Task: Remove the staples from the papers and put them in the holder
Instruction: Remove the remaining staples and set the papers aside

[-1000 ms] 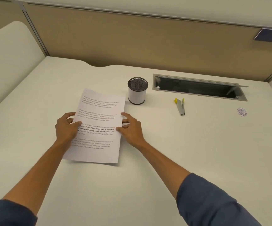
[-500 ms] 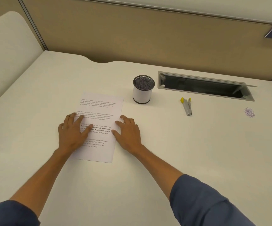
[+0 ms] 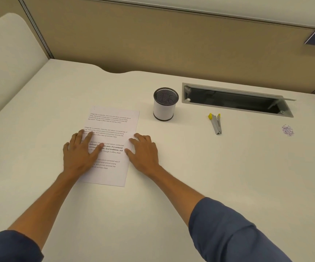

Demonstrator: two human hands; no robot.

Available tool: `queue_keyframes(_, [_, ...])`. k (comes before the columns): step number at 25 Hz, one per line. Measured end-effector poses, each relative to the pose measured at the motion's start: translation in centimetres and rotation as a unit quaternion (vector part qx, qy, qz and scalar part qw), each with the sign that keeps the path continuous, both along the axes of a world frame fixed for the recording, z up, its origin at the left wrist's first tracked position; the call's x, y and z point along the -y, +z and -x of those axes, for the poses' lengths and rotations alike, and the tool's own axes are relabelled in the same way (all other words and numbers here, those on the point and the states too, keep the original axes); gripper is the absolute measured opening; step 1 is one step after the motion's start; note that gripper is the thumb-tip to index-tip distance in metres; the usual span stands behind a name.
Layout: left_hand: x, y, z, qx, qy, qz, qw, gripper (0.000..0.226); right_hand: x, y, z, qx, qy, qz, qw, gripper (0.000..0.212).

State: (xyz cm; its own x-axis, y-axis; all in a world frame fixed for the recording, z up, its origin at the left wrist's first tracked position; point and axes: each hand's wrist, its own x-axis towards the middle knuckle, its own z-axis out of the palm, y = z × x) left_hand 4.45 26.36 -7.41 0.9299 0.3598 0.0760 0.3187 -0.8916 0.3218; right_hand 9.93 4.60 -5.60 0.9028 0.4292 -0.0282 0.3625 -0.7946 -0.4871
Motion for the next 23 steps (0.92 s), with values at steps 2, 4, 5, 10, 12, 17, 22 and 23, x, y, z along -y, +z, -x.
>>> queue_keyframes(2, [0.2, 0.1, 0.1, 0.001, 0.0, 0.003, 1.0, 0.086, 0.2, 0.1, 0.0, -0.012, 0.0, -0.021, 1.0, 0.047])
queue_keyframes(4, [0.6, 0.4, 0.1, 0.02, 0.0, -0.006, 1.0, 0.082, 0.9, 0.3, 0.2, -0.021, -0.002, -0.056, 0.998, 0.049])
queue_keyframes(5, [0.8, 0.5, 0.1, 0.038, -0.003, -0.013, 0.999, 0.078, 1.4, 0.4, 0.4, -0.019, -0.001, -0.071, 0.997, 0.048])
queue_keyframes(10, [4.3, 1.4, 0.6, 0.127, -0.063, 0.008, 0.99, 0.055, 6.8, 0.9, 1.4, -0.006, -0.029, -0.162, 0.986, 0.029])
queue_keyframes(12, [7.2, 1.6, 1.2, 0.144, -0.101, 0.026, 0.984, 0.048, 9.7, 1.4, 1.5, -0.003, -0.048, -0.183, 0.982, 0.02])
queue_keyframes(17, [16.1, 1.1, 2.0, 0.098, -0.199, 0.058, 0.973, 0.05, 18.5, 3.0, 2.0, -0.009, -0.098, -0.199, 0.975, 0.012])
queue_keyframes(22, [23.6, 0.3, 1.6, 0.052, -0.227, 0.04, 0.972, 0.058, 27.6, 3.9, 1.5, 0.011, -0.144, -0.19, 0.971, 0.011])
queue_keyframes(23, [24.7, 0.1, 1.4, 0.043, -0.229, 0.031, 0.972, 0.06, 29.4, 4.0, 1.0, 0.015, -0.155, -0.186, 0.97, 0.011])
